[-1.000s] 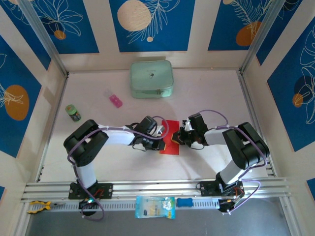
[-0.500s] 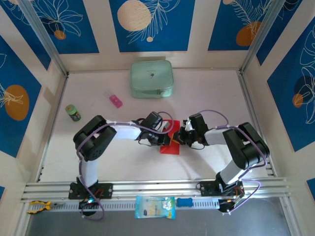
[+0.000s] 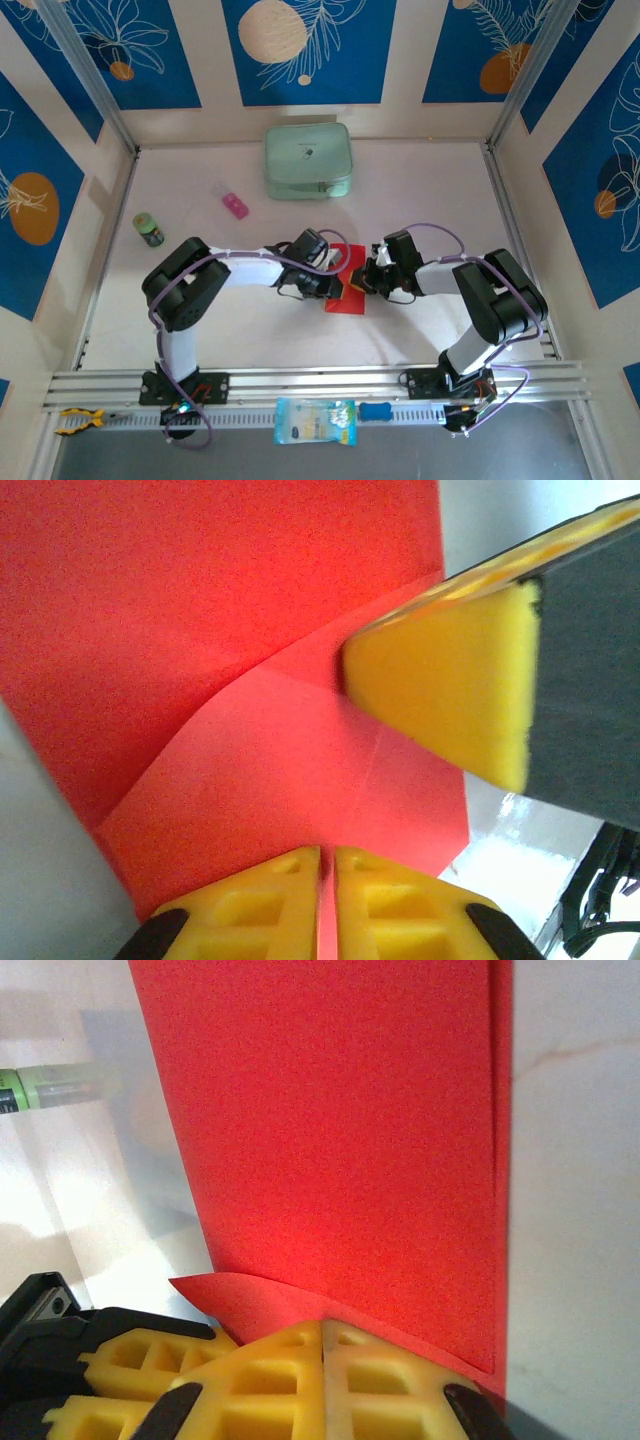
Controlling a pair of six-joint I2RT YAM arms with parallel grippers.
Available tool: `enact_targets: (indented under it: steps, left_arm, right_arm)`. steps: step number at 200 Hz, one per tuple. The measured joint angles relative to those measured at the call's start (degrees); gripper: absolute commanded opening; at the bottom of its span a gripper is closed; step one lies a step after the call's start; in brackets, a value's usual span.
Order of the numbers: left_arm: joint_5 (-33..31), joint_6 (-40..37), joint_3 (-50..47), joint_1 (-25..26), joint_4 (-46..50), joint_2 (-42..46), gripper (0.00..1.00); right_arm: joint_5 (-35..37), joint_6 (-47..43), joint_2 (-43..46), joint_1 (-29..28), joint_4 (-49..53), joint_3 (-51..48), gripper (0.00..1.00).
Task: Fold a paper plane with a square sheet of paper (pick it up from the middle)
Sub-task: Fold the triangle a second time at the center of the table.
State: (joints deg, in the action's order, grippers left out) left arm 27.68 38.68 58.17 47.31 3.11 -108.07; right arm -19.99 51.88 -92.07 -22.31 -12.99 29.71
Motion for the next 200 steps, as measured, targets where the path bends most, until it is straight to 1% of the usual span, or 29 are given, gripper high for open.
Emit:
enact_targets:
  steps: [42, 81, 102, 141, 166, 200]
  left_arm:
    - [1.5, 0.2, 4.0, 0.2, -0.1, -0.9, 0.11]
    - [1.9, 0.2, 3.8, 0.3, 0.7, -3.8, 0.09]
    - [2.1, -0.2, 3.4, 0.3, 0.3, -4.0, 0.09]
    - [2.1, -0.8, -0.1, 0.3, -1.6, -1.6, 0.12]
    - [2.1, -1.3, -2.1, 0.4, -0.9, 0.3, 0.14]
    - [1.9, -1.7, -3.5, 0.6, 1.1, 2.1, 0.13]
  right_arm:
    - [0.0, 0.0, -0.1, 0.0, 0.8, 0.4, 0.00]
    - [0.0, 0.0, -0.1, 0.2, 0.9, 0.5, 0.00]
    - [0.0, 0.0, -0.1, 0.2, 1.0, 0.5, 0.00]
    - [0.0, 0.0, -0.1, 0.2, 1.6, 0.7, 0.00]
    - [-0.1, -0.3, -0.1, 0.2, 1.7, 0.7, 0.00]
    - [-0.2, -0.4, -0.1, 0.3, 1.9, 0.8, 0.00]
